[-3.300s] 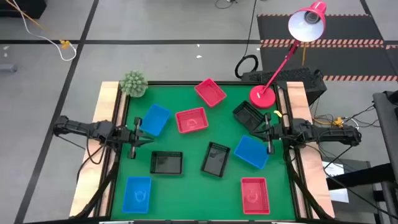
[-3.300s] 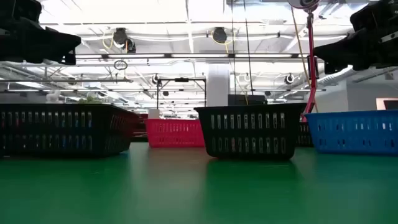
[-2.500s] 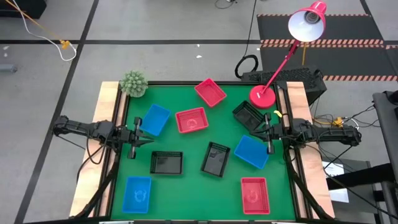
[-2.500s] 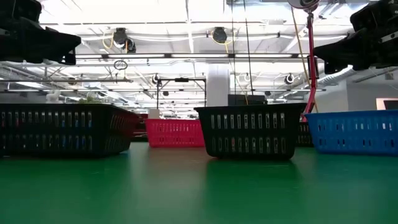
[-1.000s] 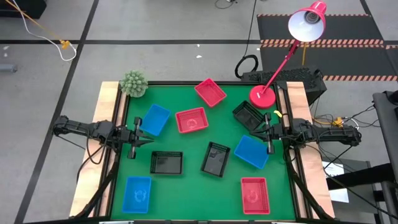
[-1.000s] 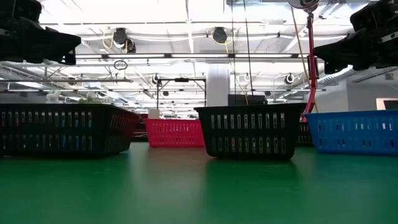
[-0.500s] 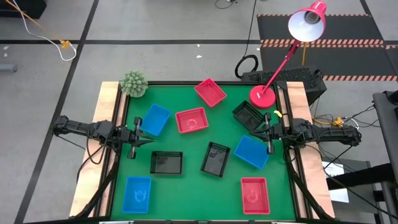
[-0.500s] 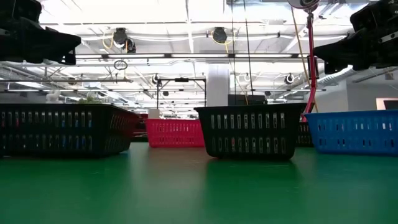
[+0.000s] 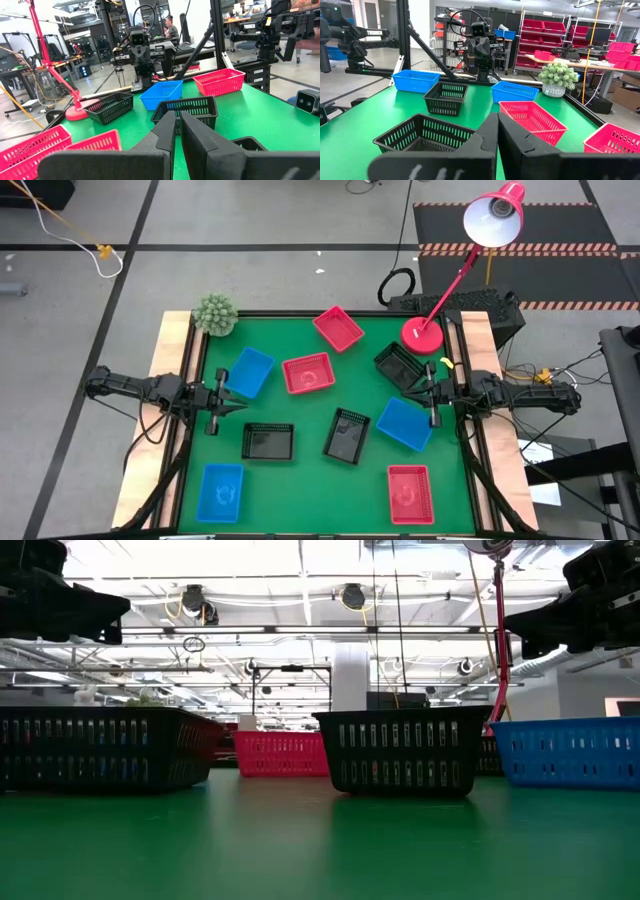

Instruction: Stack baskets by color

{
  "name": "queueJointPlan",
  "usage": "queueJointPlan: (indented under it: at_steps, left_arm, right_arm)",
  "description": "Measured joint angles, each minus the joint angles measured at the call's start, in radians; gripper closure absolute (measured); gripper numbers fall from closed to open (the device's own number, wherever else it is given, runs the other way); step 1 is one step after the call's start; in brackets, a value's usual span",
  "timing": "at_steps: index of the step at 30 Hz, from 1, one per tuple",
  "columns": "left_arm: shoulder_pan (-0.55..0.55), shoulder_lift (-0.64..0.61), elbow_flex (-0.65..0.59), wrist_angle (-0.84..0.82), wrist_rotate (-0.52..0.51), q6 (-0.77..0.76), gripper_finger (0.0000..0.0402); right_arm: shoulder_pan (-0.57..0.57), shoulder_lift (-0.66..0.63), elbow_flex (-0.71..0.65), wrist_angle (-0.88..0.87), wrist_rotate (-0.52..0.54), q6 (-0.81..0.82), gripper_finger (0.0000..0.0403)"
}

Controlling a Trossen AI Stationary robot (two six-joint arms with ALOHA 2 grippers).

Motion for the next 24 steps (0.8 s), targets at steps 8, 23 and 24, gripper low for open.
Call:
queueJointPlan:
  at_steps: [8, 23, 24]
  left_arm:
    - [0.000, 0.000, 0.000, 0.000, 0.000, 0.000, 0.0371]
    - [0.000, 0.000, -0.001, 0.034, -0.001, -0.081, 0.0371]
    - [0.000, 0.000, -0.001, 0.034, -0.001, -0.087, 0.0371]
  right_arm:
    - [0.000, 0.000, 0.000, 0.000, 0.000, 0.000, 0.0403]
    - [0.000, 0.000, 0.000, 0.000, 0.000, 0.000, 0.0403]
    - [0.000, 0.000, 0.000, 0.000, 0.000, 0.000, 0.0403]
